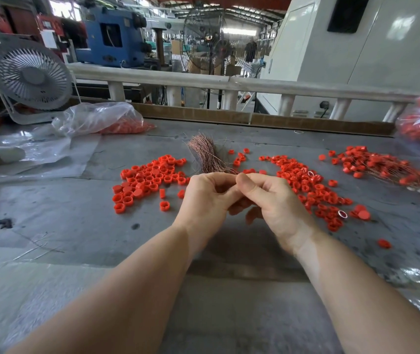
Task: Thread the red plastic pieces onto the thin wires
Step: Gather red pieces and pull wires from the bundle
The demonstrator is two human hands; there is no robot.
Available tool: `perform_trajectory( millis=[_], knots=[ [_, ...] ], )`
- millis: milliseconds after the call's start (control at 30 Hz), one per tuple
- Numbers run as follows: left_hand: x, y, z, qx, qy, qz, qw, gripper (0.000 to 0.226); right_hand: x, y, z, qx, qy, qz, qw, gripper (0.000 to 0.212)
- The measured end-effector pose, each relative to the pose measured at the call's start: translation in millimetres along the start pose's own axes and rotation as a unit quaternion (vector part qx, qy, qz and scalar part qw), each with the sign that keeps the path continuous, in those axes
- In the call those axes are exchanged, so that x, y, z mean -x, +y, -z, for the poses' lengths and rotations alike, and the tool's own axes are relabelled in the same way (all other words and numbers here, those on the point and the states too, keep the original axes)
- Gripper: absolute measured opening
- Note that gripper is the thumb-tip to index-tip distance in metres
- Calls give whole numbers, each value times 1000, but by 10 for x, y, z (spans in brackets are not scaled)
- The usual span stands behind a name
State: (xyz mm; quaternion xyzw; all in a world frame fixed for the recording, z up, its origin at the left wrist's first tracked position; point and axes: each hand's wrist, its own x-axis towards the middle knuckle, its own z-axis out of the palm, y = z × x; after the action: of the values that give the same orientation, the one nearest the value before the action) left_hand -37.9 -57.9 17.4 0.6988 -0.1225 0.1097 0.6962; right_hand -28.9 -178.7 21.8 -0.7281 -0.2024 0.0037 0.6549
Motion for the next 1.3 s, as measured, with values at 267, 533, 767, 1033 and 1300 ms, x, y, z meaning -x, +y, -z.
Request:
perform_trajectory(
  millis=[267, 533, 767, 1033, 1300],
  knots=[
    [-2, -3, -16, -3, 4, -7, 1000, 17, -10, -2, -9, -29, 10, 0, 1000, 29],
    [-18, -4, -14, 92, 7, 25, 995, 19, -11, 2, 7, -38, 20, -28, 999, 32],
    [-8, 16, -37, 134, -38, 52, 989, 23, -13, 11, 14, -7, 37, -35, 999, 25],
    [-9, 8, -10, 99, -22, 33, 994, 15, 0, -23, 17, -37, 0, -23, 999, 42],
    [-2, 22, -19, 53, -26, -10, 998, 19, -26, 31, 14, -17, 46, 28, 998, 27]
  ],
)
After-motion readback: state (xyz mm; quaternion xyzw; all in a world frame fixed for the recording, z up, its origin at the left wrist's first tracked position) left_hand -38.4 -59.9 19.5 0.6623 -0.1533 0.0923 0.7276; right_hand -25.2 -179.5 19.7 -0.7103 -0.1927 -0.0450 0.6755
